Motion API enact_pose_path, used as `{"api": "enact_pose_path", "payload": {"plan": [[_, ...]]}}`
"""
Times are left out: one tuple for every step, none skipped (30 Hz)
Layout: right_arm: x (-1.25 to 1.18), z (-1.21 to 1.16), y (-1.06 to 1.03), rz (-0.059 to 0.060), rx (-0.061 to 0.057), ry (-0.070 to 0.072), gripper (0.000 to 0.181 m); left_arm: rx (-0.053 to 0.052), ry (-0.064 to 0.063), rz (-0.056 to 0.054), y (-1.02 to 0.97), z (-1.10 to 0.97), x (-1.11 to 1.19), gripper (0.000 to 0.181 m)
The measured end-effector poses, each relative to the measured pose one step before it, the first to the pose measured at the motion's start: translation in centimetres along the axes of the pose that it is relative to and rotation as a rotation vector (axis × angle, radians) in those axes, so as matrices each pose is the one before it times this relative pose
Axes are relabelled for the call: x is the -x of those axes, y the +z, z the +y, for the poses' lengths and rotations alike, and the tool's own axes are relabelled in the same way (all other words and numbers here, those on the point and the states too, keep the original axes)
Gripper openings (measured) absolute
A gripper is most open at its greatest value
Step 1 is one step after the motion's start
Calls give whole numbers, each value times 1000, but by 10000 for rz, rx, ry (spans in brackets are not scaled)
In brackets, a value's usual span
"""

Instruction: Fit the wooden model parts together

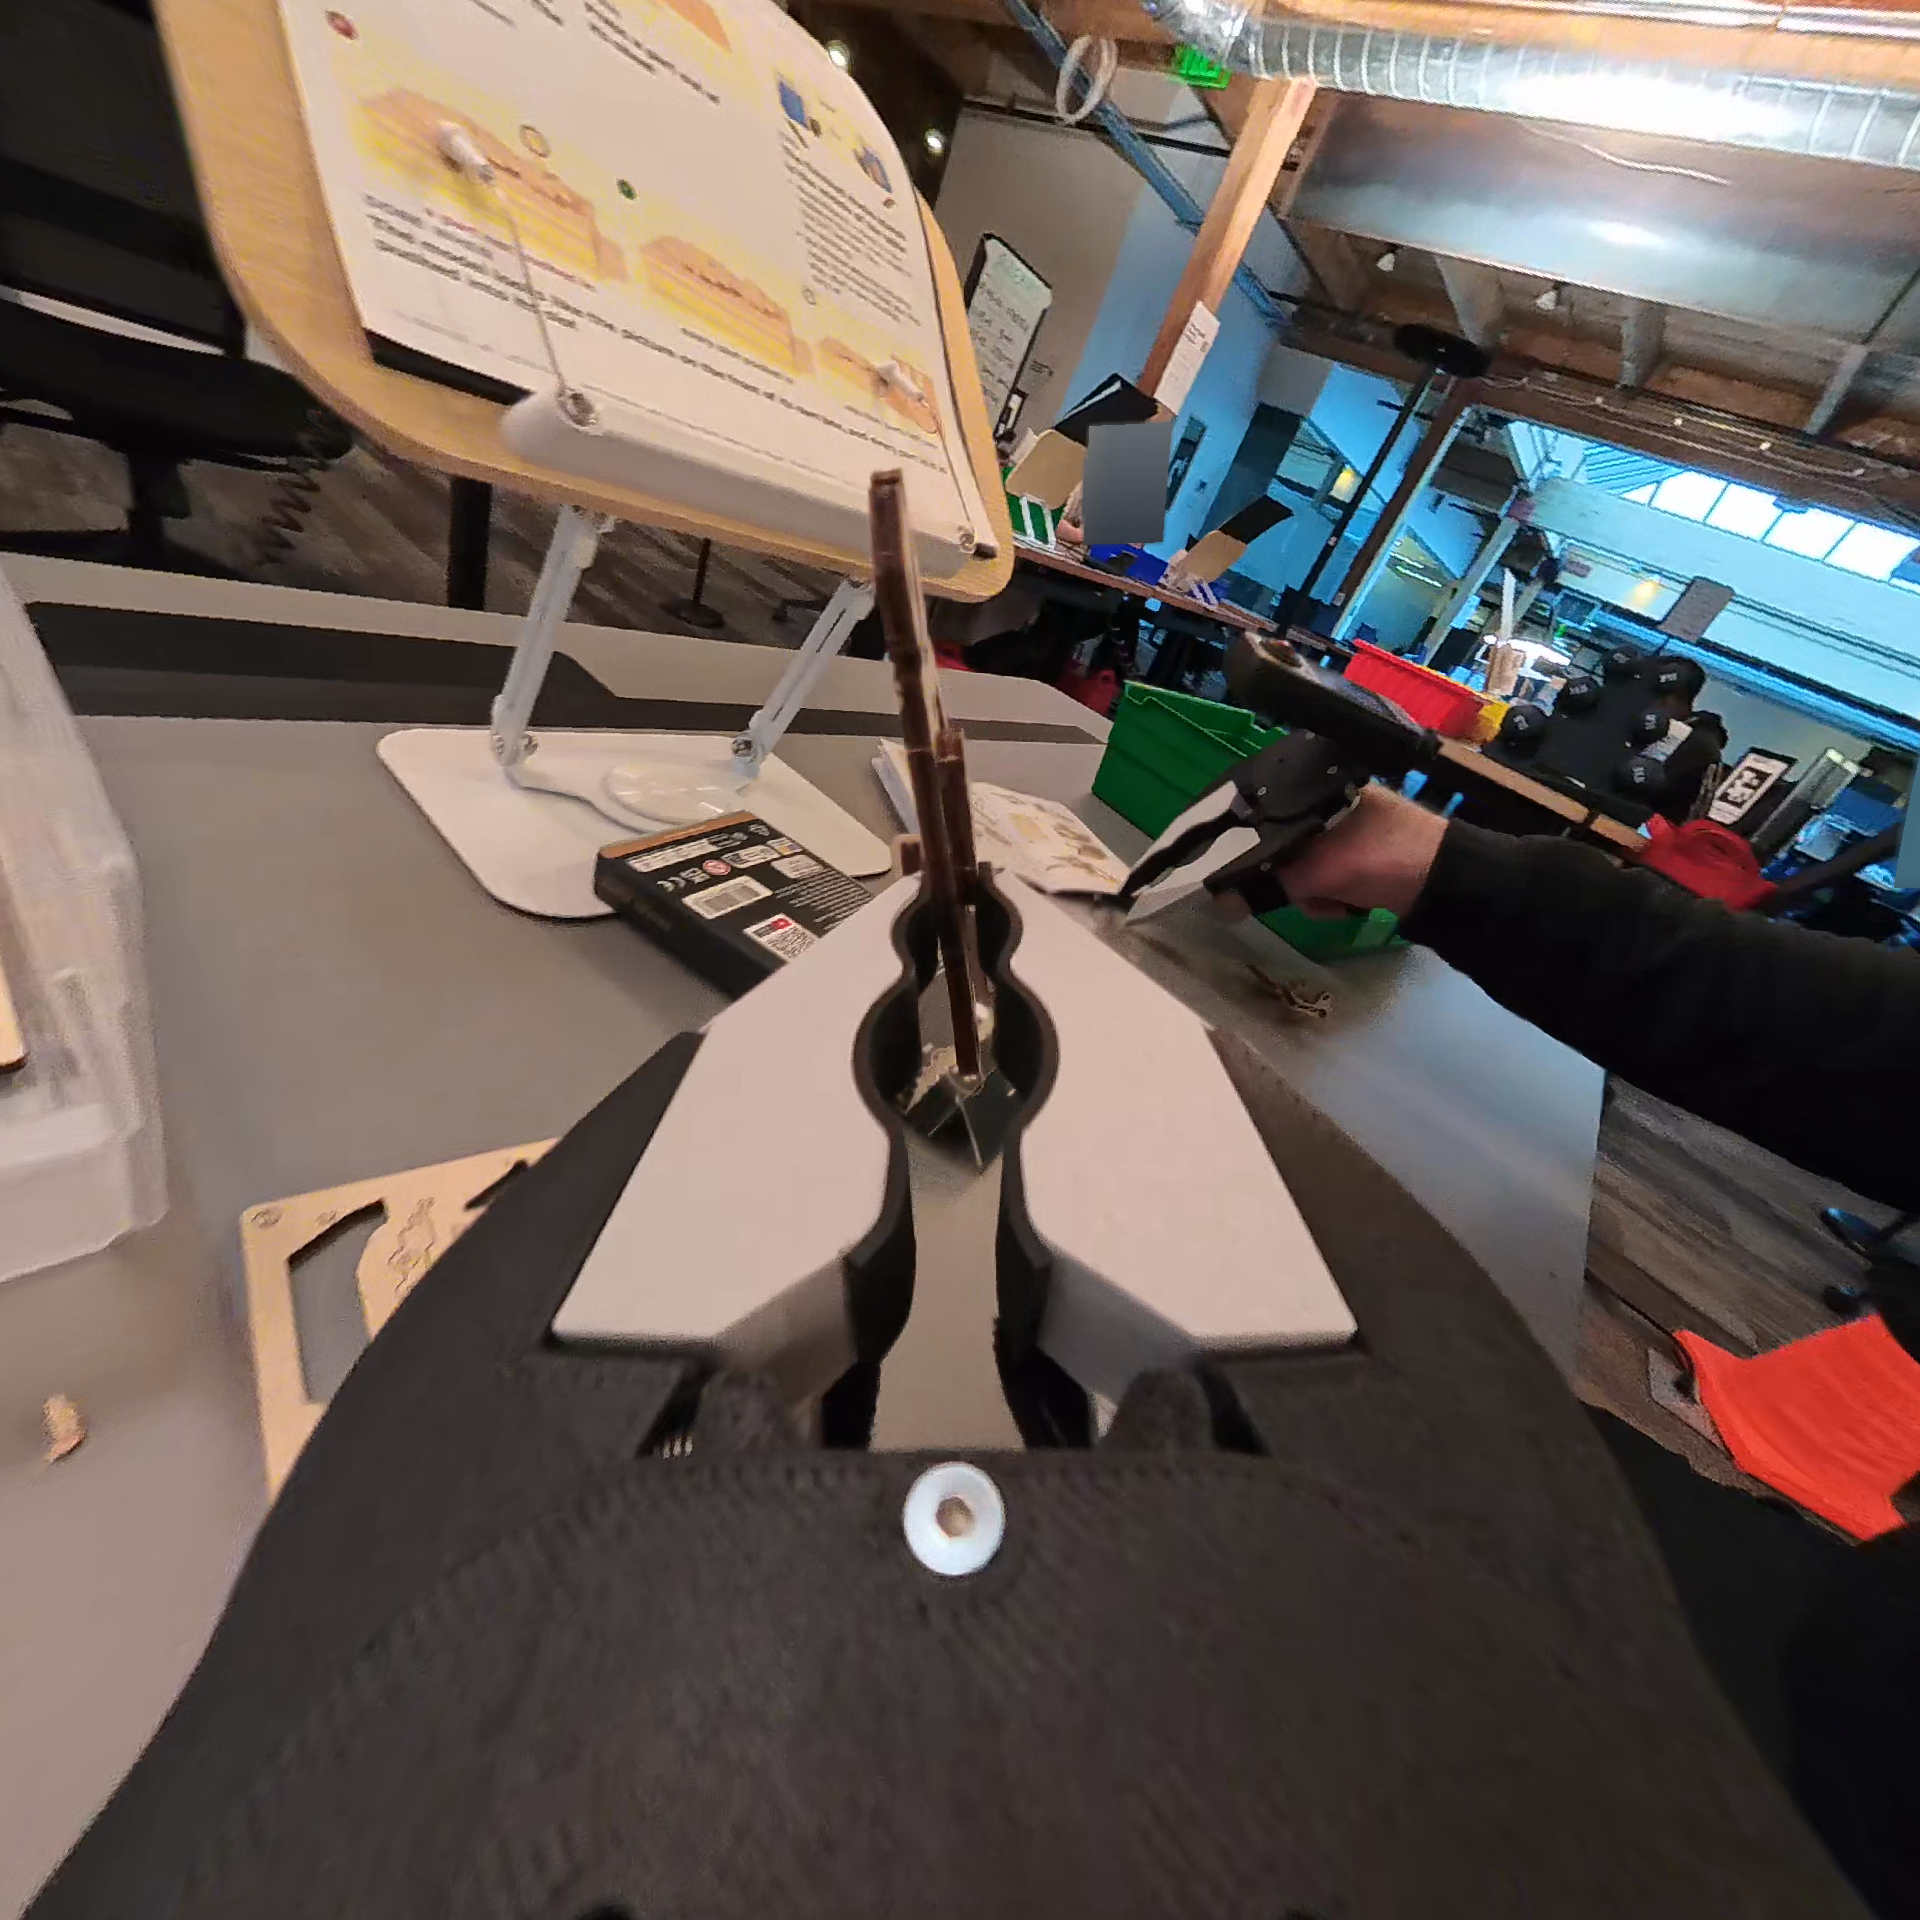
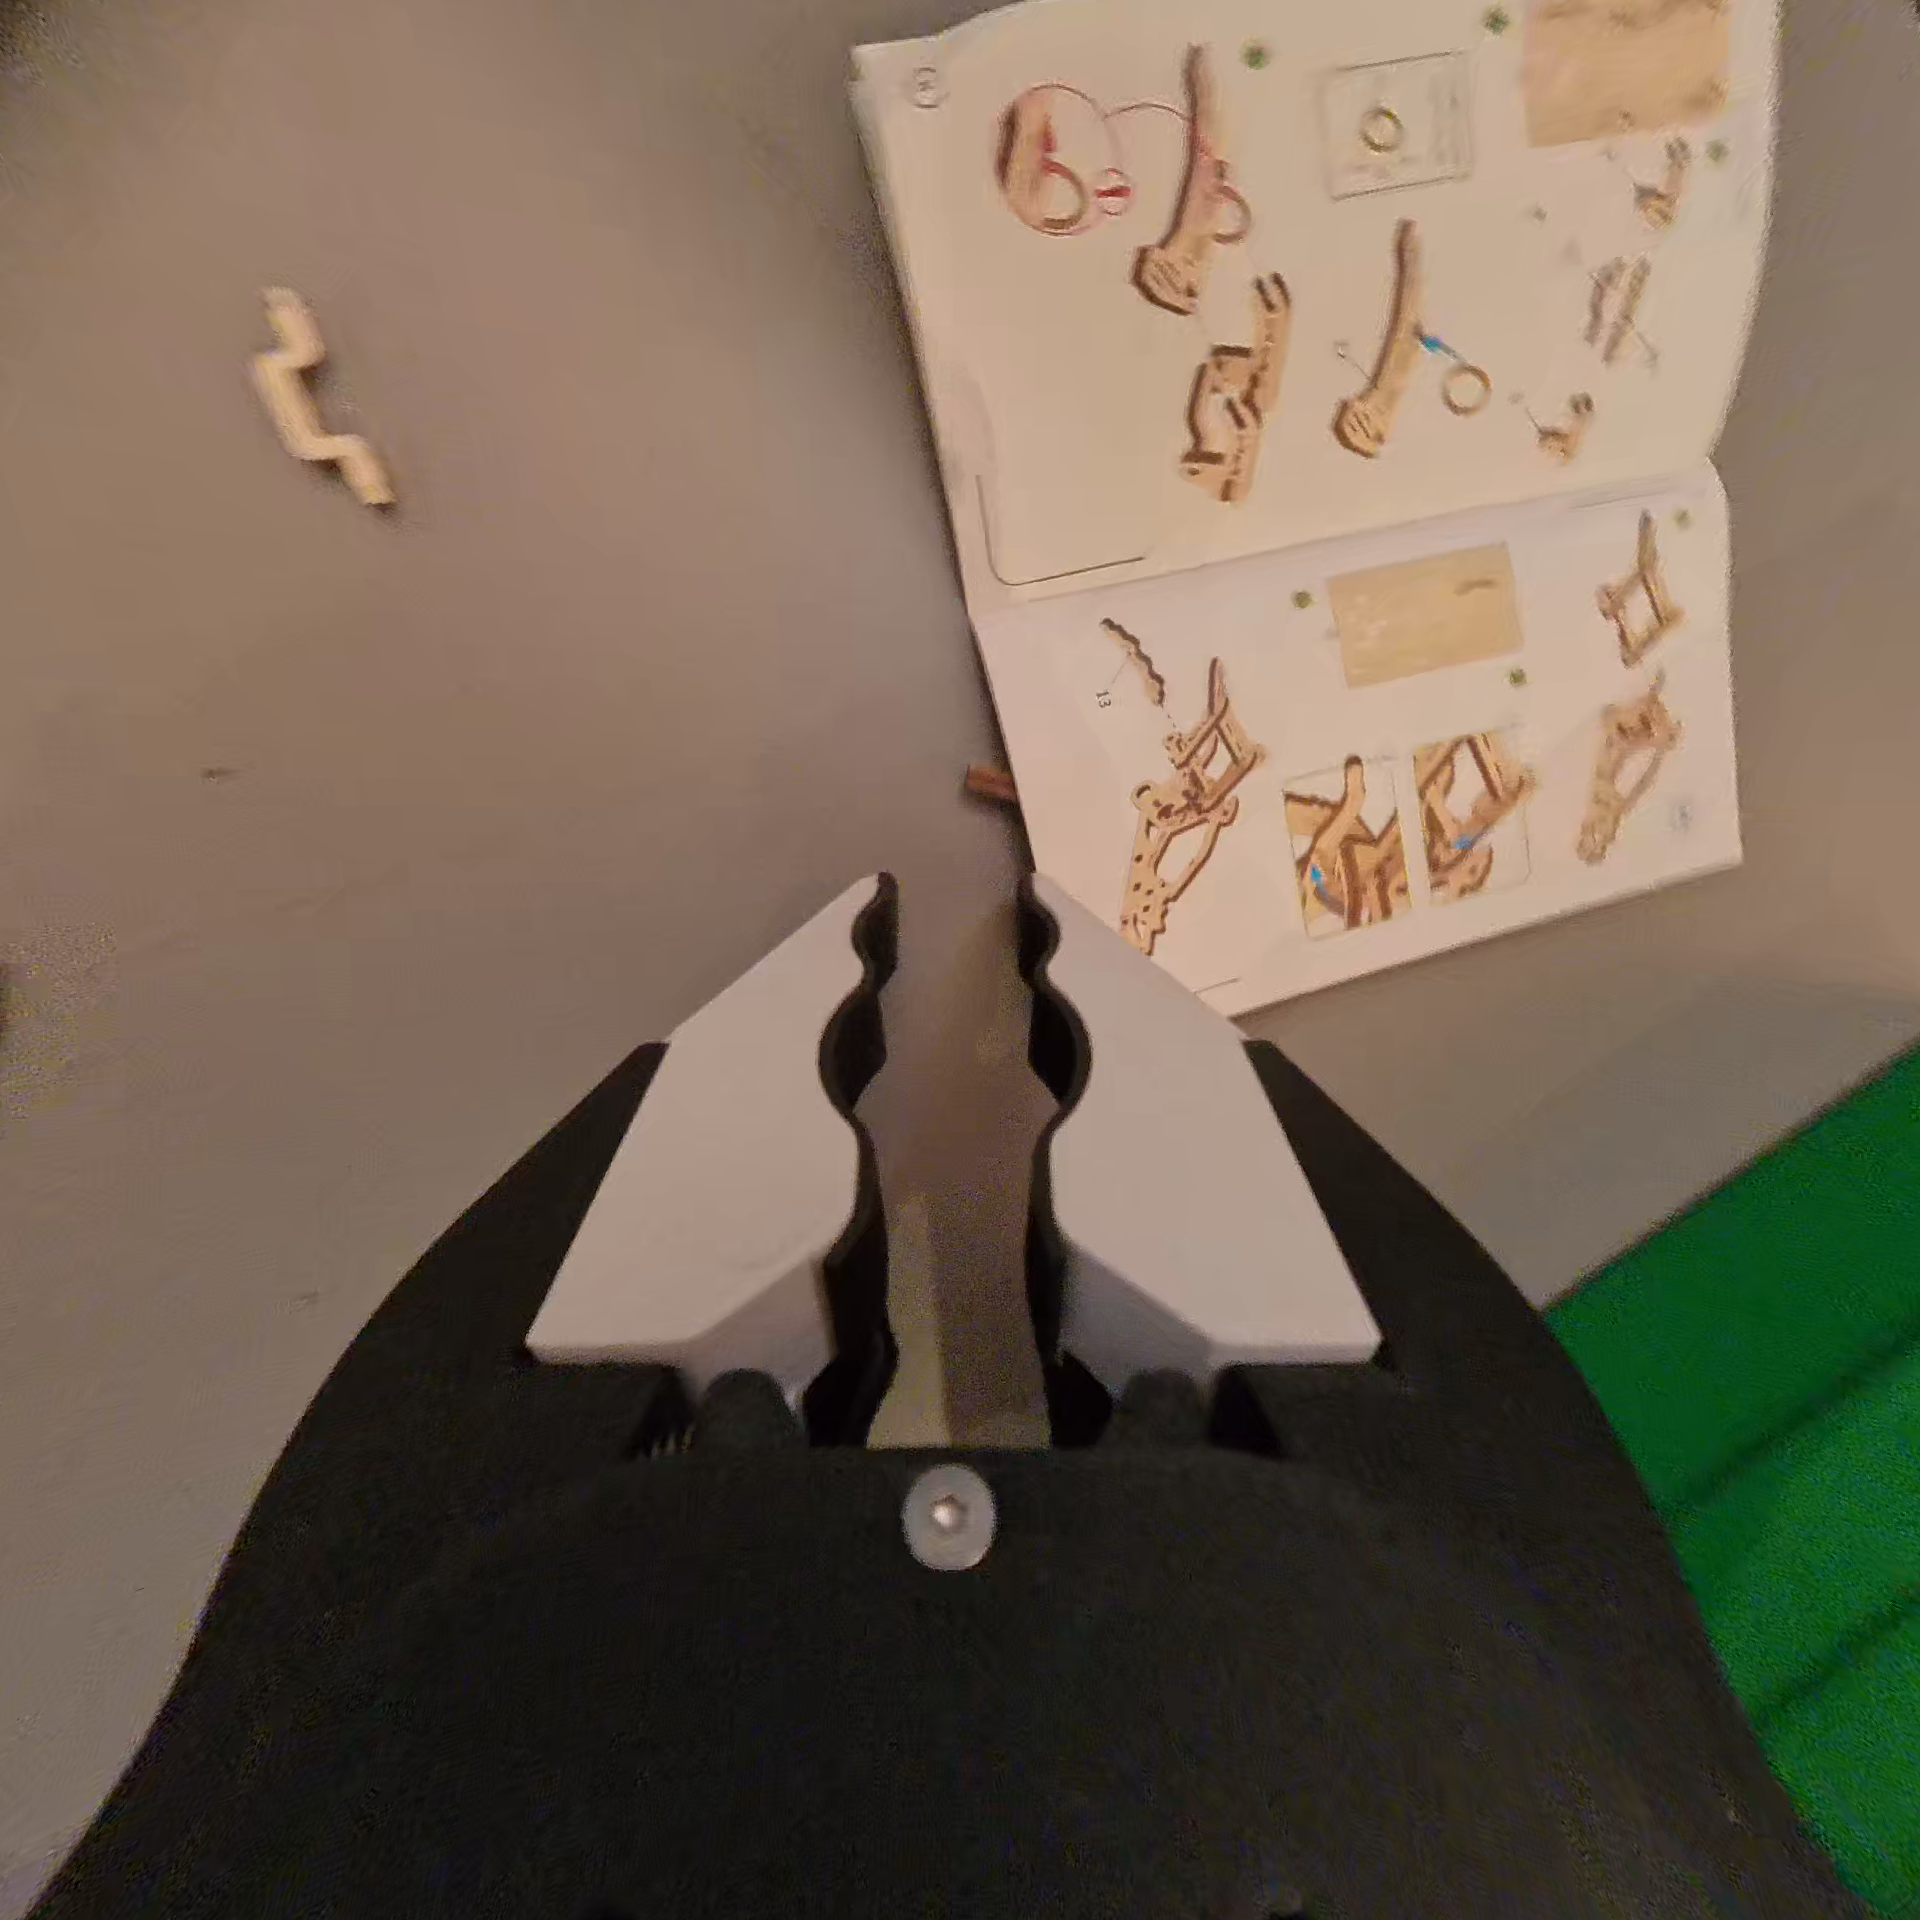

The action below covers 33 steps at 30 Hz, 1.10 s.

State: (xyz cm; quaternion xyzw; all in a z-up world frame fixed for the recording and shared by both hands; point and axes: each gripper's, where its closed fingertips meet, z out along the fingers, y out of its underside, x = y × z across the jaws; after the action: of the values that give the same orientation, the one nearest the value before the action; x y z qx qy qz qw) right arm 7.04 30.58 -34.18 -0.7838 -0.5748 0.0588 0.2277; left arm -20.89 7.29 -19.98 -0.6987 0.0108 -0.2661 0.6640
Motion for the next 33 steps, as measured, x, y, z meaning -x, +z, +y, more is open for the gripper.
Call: {"api": "enact_pose_path", "payload": {"plan": [[-823, -239, -49, 283, -58, -106, 21, -33, -35, -73, -372, -10, 182, 3], [-840, -575, -147, 333, -277, -79, 25, -16, -18, -42, -234, -15, 151, 4], [-594, -459, -62, 144, -197, -72, 25, 8, -6, -24, -116, 15, 122, 4], [-272, -6, 143, -89, 77, -132, 24, 8, -1, 9, -28, 9, 46, 4], [-294, 136, 180, -73, 180, -145, 24, 14, 6, 33, 32, 38, -5, 4], [-230, -36, -30, -60, 72, -277, 24, 25, 12, 33, 104, 68, -6, 4], [198, -166, -267, -277, 12, -452, 17, 29, 10, 37, 137, 77, -18, 4], [371, -257, -372, -304, -37, -619, 14, 32, 11, 48, 162, 105, -10, 4], [190, -244, -310, -95, -25, -884, 12, 30, -2, 28, 185, 121, 15, 4], [158, -83, -142, -14, 105, -1063, 9, 25, -22, 46, 225, 126, -2, 3], [239, -34, 57, -53, 170, -1094, 9, 35, -31, 76, 266, 172, -48, 3], [159, -4, 198, -5, 196, -1016, 9, 58, -7, 62, 288, 190, -55, 3], [244, -13, 291, -86, 166, -887, 12, 68, 39, 27, 267, 178, -48, 3], [166, -81, 351, -60, 104, -766, 17, 76, 80, 12, 220, 158, -64, 4], [-10, 15, 427, 17, 165, -647, 21, 78, 106, 24, 186, 138, -122, 4], [-142, 211, 455, 73, 303, -599, 22, 72, 107, 34, 142, 114, -129, 4], [-68, 116, 392, 27, 248, -597, 22, 58, 92, 9, 86, 113, -72, 4], [-122, -173, 231, 25, 43, -517, 15, 43, 66, -15, 58, 106, -13, 4], [-83, -175, 114, -94, 16, -387, 12, 31, 30, -5, 36, 96, -6, 4], [-78, 75, 96, -169, 139, -293, 10, 27, 5, 3, 5, 94, 17, 4], [-118, 187, 123, -172, 152, -228, 10, 14, -1, -3, 9, 55, 25, 4], [-91, 114, 130, -175, 49, -165, 7, -1, -6, 3, -7, 21, 19, 4], [-104, 7, 108, -158, -51, -89, 5, -11, 0, 32, 17, -8, -37, 4], [-28, 5, 71, -210, -40, 1, 3, -12, 35, 28, 20, -40, -74, 4], [95, 13, 1, -305, -20, 126, 1, 13, 62, -1, 25, -17, -42, 4], [141, -102, -105, -339, -109, 242, 0, 40, 67, -11, 36, -1, -26, 4], [141, -524, -324, -361, -396, 452, 0, 25, 50, 9, 24, -22, -65, 4], [147, -948, -593, -387, -659, 702, 0, -1, 17, 37, 16, -58, -95, 4], [201, -1031, -735, -347, -664, 699, 0, -13, -6, 44, 13, -45, -83, 4], [383, -824, -662, -346, -468, 596, 0, -2, -22, 40, 37, -3, -76, 4], [606, -671, -508, -389, -319, 604, 0, 2, -34, 43, 80, 50, -74, 4], [749, -718, -386, -365, -312, 553, 0, 4, -40, 62, 101, 62, -101, 4], [1025, -854, -286, -463, -397, 561, 0, 16, -43, 68, 147, 110, -118, 4]]}}
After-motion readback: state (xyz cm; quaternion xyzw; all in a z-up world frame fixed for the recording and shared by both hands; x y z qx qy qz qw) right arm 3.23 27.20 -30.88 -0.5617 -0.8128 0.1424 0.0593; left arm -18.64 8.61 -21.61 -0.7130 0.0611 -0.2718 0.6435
